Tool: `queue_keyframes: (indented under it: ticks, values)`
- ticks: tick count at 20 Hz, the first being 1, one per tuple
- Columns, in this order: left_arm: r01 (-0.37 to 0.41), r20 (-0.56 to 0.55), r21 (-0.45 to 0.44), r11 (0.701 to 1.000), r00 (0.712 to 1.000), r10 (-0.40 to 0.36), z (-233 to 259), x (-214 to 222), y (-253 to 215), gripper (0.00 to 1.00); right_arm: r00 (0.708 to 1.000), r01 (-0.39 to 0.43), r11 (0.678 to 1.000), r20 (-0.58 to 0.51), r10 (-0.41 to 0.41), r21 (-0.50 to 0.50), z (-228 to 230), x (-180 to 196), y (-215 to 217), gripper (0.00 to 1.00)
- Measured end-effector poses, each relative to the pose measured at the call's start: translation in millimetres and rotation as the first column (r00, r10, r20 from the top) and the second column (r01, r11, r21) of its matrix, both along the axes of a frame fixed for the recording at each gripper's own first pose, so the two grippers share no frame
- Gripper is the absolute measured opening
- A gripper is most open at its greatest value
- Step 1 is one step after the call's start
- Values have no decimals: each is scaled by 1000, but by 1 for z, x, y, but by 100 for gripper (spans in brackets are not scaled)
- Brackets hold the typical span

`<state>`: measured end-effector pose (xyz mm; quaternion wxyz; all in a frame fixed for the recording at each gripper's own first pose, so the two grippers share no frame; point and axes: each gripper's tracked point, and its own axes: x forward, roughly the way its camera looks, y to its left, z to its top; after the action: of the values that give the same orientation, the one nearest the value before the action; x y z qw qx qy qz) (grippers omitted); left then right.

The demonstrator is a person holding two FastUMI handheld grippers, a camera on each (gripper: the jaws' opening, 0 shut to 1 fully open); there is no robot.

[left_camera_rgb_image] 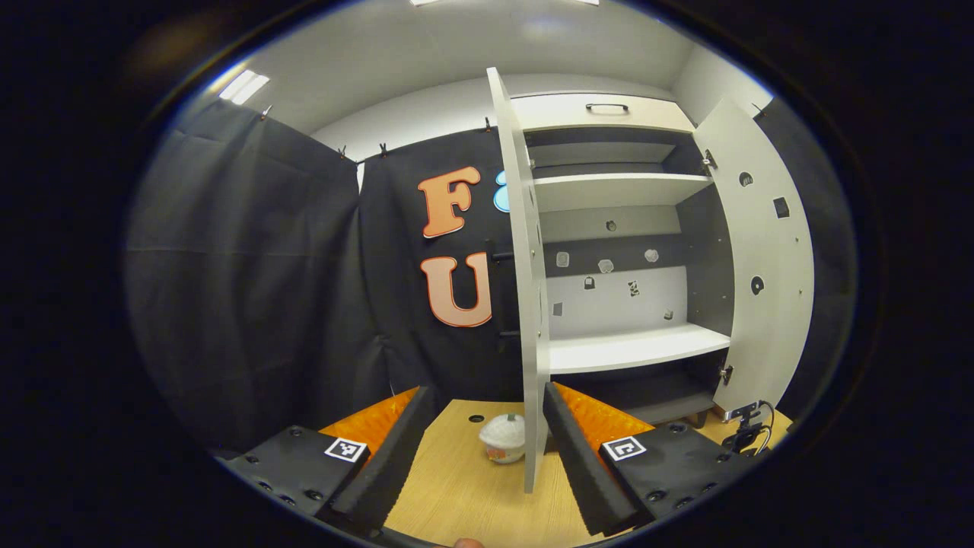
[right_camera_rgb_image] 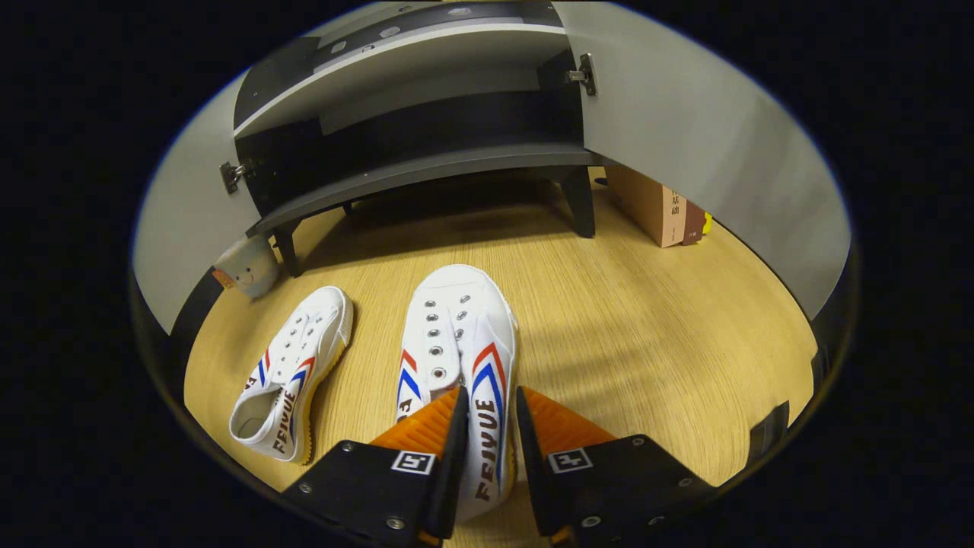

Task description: Grab one shoe with the right hand and put it into the shoe cabinet, grab the other shoe with the left hand and put it into the shoe cabinet; then close the right door with the right hand and the left door with the left hand.

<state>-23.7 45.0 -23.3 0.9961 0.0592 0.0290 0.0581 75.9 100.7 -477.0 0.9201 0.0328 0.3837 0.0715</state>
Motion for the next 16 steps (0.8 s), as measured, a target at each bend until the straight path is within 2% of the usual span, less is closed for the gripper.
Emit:
queue_keyframes:
  ticks: [1, 2, 5, 6, 8, 12, 16]
  values:
    - [0, -1, -1, 1000, 1000, 0, 0, 0, -1, 96, 1000, 0, 1000, -1, 0, -16, -1, 1, 0, 28]
    - [2, -1, -4, 1000, 1000, -2, -1, -1, -1, 96, 1000, -1, 1000, -4, 1, -30, -1, 1, -1, 26]
    - [8, -2, -9, 1000, 1000, -8, -1, -1, -3, 96, 1000, 25, 996, 4, -25, -90, 9, 5, -12, 5]
    - [8, -1, -2, 1000, 1000, -8, -1, 0, -4, 96, 999, 43, 994, 19, -42, -98, 15, 6, -14, 2]
    - [13, 2, 16, 1000, 1000, -13, -2, 0, -7, 97, 998, 54, 993, 30, -51, -102, 30, 0, -17, 1]
    - [48, 4, 36, 998, 999, -48, -6, 7, -20, 96, 997, 63, 998, 48, -62, -23, 87, -5, -13, 1]
    - [97, -6, -6, 995, 995, -97, -14, 16, -37, 98, 992, 51, 999, 114, -49, -12, 147, -1, -2, 1]
